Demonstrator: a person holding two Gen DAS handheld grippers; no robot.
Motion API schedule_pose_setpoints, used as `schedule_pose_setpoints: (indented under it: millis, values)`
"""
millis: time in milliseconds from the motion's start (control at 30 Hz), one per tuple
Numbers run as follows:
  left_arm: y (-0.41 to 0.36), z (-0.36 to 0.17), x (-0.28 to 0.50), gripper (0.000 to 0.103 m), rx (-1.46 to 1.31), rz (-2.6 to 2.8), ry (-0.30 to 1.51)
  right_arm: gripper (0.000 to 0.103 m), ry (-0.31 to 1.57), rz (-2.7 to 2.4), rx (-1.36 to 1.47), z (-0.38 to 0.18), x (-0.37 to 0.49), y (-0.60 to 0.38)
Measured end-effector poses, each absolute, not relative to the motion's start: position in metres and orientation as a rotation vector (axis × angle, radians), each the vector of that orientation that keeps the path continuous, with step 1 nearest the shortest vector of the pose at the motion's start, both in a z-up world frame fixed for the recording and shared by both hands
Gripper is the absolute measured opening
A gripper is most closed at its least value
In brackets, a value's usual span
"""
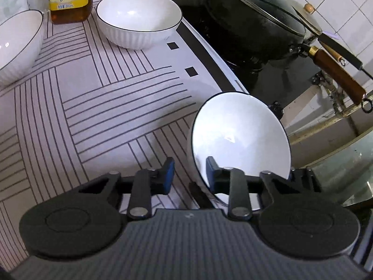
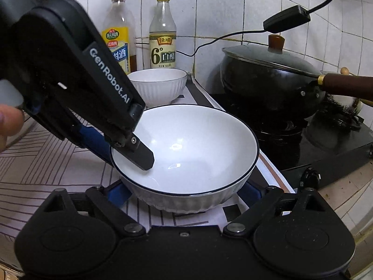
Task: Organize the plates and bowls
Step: 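Lift the white bowl with both grippers and carry it toward the bottles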
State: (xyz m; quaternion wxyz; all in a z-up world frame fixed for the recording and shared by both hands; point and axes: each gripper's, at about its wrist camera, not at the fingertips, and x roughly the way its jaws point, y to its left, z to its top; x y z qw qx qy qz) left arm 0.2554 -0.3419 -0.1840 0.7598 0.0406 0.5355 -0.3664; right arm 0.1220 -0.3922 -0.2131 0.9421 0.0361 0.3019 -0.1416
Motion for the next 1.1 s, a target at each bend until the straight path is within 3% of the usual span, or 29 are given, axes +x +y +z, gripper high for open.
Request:
schedule_pose_setpoints:
  millis: [67, 567, 1100]
  values:
    - [-0.342, -0.183, 0.253, 0.015, 0.080, -0.807, 1.162, 0.097, 0.621, -0.286, 0.071, -0.212, 0.122, -0.391]
    - [-0.303, -0.169, 0.240, 0.015, 0.109, -0.748, 1.132, 0.097, 0.620, -0.181, 0.037, -0.199, 0.118, -0.358]
    - [-0.197, -0.152, 0.264, 0.018, -0.007, -0.530, 1.087, 0.097, 0.570, 0.127, -0.104, -0.188, 0.175, -0.292]
